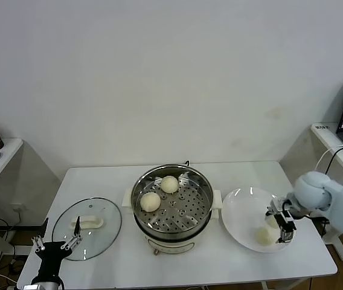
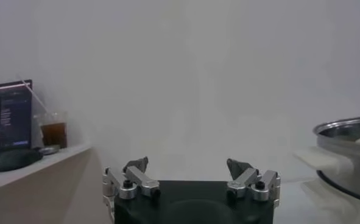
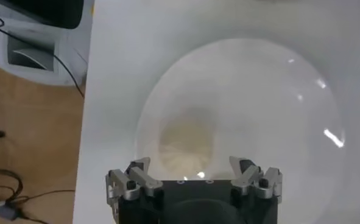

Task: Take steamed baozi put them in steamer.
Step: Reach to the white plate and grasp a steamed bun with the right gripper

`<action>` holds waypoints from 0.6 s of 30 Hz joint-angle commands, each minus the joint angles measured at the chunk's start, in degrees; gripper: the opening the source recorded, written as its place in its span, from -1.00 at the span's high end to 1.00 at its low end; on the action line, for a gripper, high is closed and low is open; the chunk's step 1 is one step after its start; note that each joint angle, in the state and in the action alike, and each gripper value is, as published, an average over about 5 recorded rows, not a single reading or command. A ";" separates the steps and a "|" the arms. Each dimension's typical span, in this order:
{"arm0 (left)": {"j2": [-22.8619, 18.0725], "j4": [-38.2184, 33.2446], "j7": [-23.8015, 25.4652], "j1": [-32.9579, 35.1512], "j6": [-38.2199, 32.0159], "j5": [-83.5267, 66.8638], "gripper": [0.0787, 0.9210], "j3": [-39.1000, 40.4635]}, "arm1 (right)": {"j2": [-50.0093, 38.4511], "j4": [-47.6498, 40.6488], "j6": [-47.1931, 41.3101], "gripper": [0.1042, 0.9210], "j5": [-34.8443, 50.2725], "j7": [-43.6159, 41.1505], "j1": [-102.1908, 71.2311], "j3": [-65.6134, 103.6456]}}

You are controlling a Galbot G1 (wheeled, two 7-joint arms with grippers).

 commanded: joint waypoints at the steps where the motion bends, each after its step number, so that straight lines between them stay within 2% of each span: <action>1: 0.01 -0.10 0.01 0.09 -0.06 -0.09 -0.77 -0.35 | 3.10 -4.32 0.90 -0.76 -3.40 1.92 -7.68 5.20; 11: -0.18 -0.05 0.02 0.11 -0.15 -0.08 -0.77 -0.39 | 5.89 -6.12 -0.73 -0.68 -3.78 2.26 -7.31 4.98; 18: -0.34 -0.22 0.01 0.22 -0.14 -0.07 -0.77 -0.42 | 5.51 -5.63 -2.03 -0.32 -3.37 0.56 -7.19 4.65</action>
